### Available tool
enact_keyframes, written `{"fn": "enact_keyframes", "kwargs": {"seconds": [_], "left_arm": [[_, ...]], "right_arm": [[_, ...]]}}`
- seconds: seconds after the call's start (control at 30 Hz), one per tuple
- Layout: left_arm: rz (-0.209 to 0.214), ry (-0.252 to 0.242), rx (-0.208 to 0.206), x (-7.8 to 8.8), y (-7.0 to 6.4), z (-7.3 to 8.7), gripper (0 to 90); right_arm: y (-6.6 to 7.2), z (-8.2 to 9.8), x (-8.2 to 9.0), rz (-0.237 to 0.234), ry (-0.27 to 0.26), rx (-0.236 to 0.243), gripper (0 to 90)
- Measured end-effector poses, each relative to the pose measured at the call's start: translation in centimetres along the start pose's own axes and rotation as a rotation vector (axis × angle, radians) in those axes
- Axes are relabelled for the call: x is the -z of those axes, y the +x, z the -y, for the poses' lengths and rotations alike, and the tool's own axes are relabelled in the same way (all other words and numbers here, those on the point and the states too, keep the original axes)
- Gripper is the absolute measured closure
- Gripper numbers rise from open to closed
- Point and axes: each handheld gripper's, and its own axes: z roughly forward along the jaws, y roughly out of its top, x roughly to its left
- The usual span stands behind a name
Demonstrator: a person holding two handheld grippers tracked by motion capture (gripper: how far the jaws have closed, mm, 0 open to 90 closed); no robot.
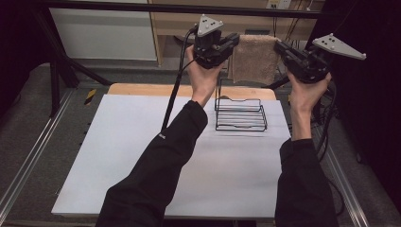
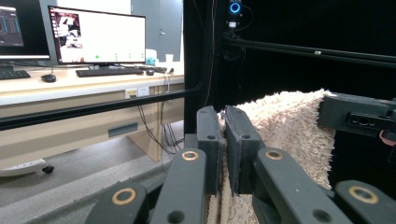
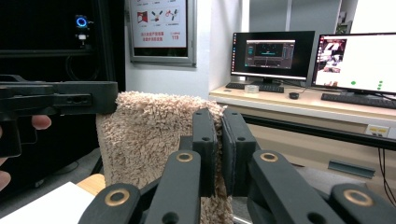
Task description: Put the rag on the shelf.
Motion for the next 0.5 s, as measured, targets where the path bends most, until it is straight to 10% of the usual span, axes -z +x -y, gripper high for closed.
{"fn": "enact_keyframes", "kwargs": {"seconds": [0.5], "left_arm": [[-0.022,0.020,0.001,-2.3,1.8,1.0,84.5]], "right_arm": [[-1.7,1.2,-2.7,-0.002,0.016,-0.021,85.3]]}}
